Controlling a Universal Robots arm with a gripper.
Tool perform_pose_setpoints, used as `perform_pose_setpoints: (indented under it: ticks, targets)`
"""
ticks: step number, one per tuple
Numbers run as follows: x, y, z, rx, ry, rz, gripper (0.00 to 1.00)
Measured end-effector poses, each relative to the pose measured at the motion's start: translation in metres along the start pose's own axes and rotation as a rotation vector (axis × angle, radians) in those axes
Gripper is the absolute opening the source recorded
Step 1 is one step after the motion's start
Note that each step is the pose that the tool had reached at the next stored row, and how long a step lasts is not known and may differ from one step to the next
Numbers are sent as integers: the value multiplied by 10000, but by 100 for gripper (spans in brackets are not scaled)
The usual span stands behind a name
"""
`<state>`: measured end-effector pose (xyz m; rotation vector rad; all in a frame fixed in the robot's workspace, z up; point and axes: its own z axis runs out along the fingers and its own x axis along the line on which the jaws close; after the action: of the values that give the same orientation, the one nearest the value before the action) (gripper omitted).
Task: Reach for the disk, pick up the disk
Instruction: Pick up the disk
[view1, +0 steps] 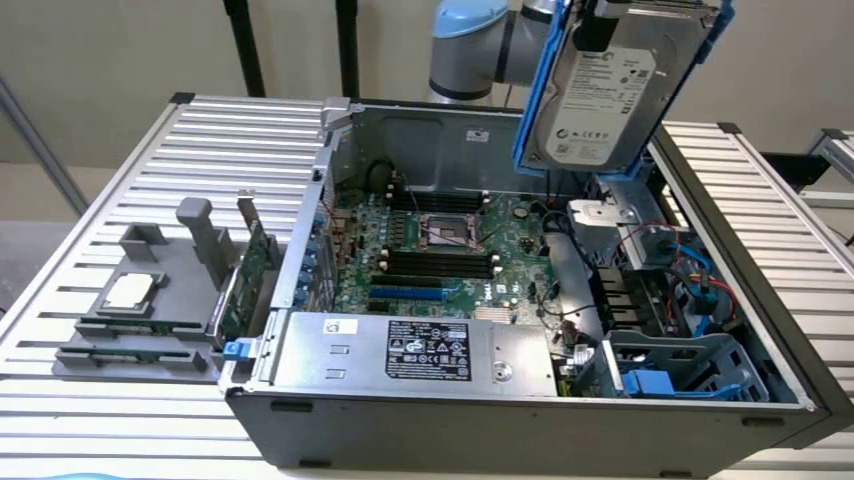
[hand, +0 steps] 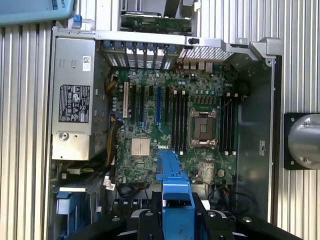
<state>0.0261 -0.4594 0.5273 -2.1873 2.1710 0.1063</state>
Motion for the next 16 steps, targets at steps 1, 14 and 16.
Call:
perform_pose_setpoints:
  ticks: [1, 14, 16]
  targets:
    - [6, -45, 3, -1, 3, -3, 33]
    - [280, -479, -31, -65, 1, 2, 33]
    - [338, -509, -40, -83, 0, 4, 33]
